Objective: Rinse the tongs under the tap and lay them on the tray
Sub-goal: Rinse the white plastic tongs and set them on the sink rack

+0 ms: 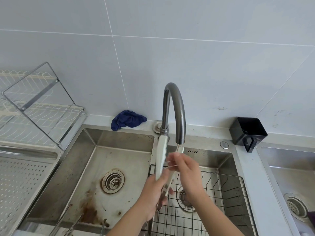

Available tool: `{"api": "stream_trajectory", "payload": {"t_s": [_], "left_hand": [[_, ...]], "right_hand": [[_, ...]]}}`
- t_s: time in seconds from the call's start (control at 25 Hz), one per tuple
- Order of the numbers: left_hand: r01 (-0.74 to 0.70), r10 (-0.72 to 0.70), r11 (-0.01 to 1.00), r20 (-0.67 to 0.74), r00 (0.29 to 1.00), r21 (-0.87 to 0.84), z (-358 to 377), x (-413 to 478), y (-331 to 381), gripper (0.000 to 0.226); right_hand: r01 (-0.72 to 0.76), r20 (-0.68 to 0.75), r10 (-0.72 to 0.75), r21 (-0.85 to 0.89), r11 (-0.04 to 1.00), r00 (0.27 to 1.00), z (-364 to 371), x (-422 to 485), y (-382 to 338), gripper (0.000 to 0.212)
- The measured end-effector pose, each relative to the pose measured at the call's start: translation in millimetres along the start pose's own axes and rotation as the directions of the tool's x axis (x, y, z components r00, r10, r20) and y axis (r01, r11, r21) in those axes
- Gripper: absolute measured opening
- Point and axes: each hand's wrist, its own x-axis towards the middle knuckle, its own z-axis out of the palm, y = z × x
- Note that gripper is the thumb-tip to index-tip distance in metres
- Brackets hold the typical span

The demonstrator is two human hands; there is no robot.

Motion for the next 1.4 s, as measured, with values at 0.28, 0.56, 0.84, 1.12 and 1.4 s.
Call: {"api": "stream_trajectory", "payload": {"t_s": [0.28, 0.56, 0.84, 1.12, 1.4], "left_hand": [[-0.032, 0.042, 0.961, -0.03, 0.999, 0.274, -10.6, -16.8, 7.2, 0.037], [0.02, 0.028, 0.899, -0.104, 0.994, 0.438, -26.4, -25.8, 18.9, 0.034], [0.065, -0.02, 0.91, -0.112, 0.993, 0.41, -44.4, -30.5, 18.9, 0.041], [0.061, 0.002, 0.899, -0.145, 0.989, 0.434, -36.6, -27.7, 21.2, 0.037], [-0.014, 0.087, 0.87, -0.125, 0.988, 0.494, -29.0, -21.2, 24.9, 0.035]], "right_hand": [[-0.205, 0.007, 0.205, -0.031, 0.978, 0.979, 7.4, 16.4, 31.5, 0.036], [-0.316, -0.044, 0.315, -0.016, 0.949, 0.948, 16.3, 36.3, 36.8, 0.023], [-0.353, 0.074, 0.348, 0.072, 0.933, 0.934, 15.5, 29.7, 42.2, 0.018], [-0.391, 0.073, 0.385, 0.153, 0.907, 0.92, 20.3, 23.0, 43.5, 0.023], [-0.356, -0.022, 0.36, 0.107, 0.928, 0.933, 18.7, 32.0, 35.6, 0.014]]}}
